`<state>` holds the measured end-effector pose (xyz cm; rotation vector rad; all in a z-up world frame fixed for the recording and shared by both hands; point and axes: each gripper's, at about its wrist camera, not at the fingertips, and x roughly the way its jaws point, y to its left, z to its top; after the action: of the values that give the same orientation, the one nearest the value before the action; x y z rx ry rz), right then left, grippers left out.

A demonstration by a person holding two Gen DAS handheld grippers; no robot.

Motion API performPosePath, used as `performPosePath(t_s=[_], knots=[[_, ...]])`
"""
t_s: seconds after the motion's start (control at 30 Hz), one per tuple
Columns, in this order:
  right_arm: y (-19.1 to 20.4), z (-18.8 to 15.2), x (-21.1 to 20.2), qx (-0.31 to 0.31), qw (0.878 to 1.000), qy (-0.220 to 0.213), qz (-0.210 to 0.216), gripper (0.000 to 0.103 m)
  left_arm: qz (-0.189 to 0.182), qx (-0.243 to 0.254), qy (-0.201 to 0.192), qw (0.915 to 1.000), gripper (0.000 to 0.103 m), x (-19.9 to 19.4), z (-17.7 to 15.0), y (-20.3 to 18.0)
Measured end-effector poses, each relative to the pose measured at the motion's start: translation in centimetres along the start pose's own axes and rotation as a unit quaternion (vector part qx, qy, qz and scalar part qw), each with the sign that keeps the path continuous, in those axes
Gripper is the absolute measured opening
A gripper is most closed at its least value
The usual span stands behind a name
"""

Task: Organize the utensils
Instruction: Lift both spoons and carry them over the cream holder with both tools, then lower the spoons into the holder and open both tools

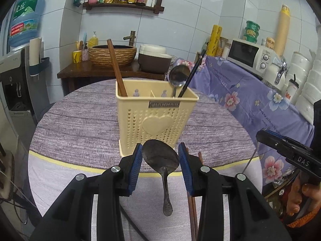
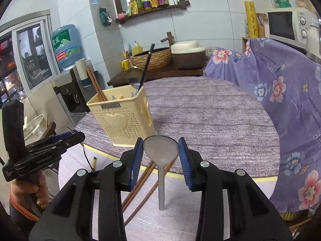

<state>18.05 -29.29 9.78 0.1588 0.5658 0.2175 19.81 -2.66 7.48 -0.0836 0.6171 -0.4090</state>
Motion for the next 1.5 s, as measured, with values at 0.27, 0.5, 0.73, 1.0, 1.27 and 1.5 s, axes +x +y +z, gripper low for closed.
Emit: performPosePath(t_s=[0.27,0.5,0.73,1.0,1.27,1.5], knots=[[3.3,7.6,-0.8,-0.034,0.995,-0.085,0.037,0.037,-0.020,-0.016,-0.105,0.9942,0.037,-4.3,7.9,1.0],[6.8,14.9,0.9,-0.055,0.986,-0.157,0.025,0.037,0.013,-0.014,-0.177,0.9841,0.037,-4.2,14.1,1.2],[7.5,13.4,5.8,-0.056,0.989,-0.135,0.011,0.037,0.049,0.001,-0.167,0.9848,0.037,-0.1,12.8,1.5],[7.0,9.2,9.0,-0.056,0.994,-0.097,0.004,0.037,0.052,-0.017,-0.130,0.9899,0.037,2.3,9.3,3.1],[6.3,6.5,11.4,-0.056,0.996,-0.065,-0.005,0.037,0.053,-0.027,-0.097,0.9935,0.037,3.9,6.8,4.0],[5.8,5.5,11.9,-0.050,0.997,-0.058,-0.005,0.042,0.058,-0.013,-0.087,0.9944,0.037,4.5,5.8,3.5]])
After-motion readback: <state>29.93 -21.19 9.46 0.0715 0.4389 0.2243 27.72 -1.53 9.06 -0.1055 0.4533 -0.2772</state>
